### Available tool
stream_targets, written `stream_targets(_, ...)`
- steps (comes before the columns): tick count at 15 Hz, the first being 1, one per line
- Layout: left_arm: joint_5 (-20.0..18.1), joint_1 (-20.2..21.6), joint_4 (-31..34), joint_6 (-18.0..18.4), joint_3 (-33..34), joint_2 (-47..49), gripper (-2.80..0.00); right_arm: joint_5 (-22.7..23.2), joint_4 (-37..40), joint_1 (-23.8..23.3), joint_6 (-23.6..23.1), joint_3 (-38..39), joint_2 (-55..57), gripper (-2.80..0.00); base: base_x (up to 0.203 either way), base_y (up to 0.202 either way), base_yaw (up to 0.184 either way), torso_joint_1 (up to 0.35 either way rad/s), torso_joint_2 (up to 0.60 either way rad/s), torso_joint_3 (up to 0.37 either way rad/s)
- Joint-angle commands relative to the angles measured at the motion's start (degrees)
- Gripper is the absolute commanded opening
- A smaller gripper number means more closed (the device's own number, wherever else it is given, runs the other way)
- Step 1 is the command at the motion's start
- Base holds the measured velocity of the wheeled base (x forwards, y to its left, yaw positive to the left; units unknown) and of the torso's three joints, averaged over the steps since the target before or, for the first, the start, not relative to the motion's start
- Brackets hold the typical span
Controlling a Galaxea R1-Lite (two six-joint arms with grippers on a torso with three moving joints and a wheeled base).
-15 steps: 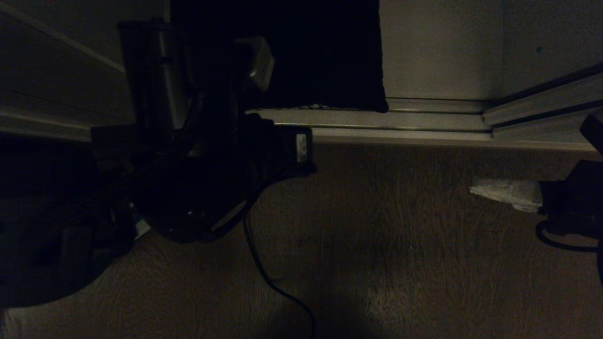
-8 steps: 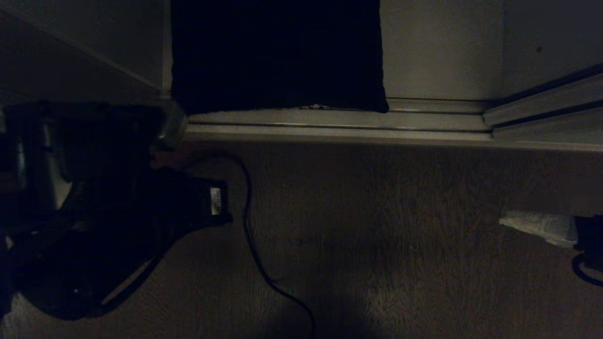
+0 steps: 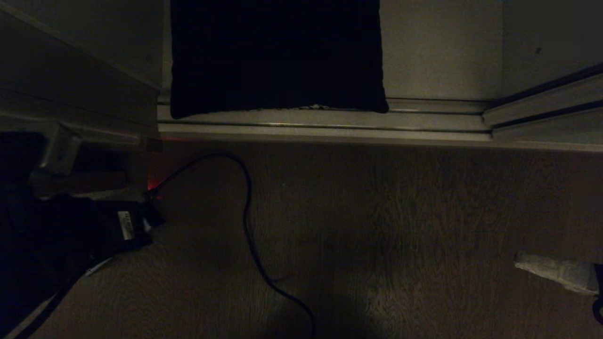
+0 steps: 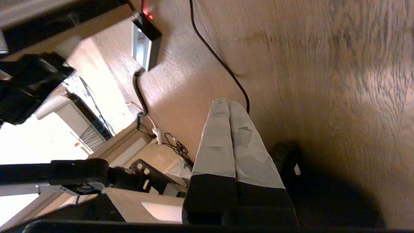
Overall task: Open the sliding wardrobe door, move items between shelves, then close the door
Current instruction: Place the pillow on the lower shelf
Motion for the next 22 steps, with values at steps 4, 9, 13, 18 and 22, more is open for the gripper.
stream_targets(4, 2.33, 7.69, -0.1, -0.01, 6.08, -7.02, -2.8, -1.66, 0.01, -0.03, 0.1, 1.91, -1.73, -2.8, 0.0, 0.0, 0.0, 0.0, 0.0, 0.0)
stream_targets(9, 3.58, 14.55, -0.38, 0.49, 10.27, -12.73, -2.8, -1.4, -0.52, 0.5, 0.1, 1.3, -1.8, -2.8, 0.0, 0.0, 0.0, 0.0, 0.0, 0.0)
stream_targets(13, 0.27, 15.16, -1.51, -2.43, 13.79, -20.44, -2.8, -1.22, -0.51, 0.68, 0.1, 1.74, -1.96, -2.8, 0.0, 0.0, 0.0, 0.0, 0.0, 0.0)
stream_targets(18, -1.38, 20.14, -1.73, 0.07, 19.25, -28.88, -2.8, -0.46, -0.68, 0.79, 0.19, 1.88, -1.83, -2.8, 0.0, 0.0, 0.0, 0.0, 0.0, 0.0)
stream_targets(22, -2.49, 27.49, -1.39, -0.15, 24.8, -35.5, -2.8, 0.9, -0.68, 1.04, 0.19, 0.49, -3.55, -2.8, 0.0, 0.0, 0.0, 0.0, 0.0, 0.0)
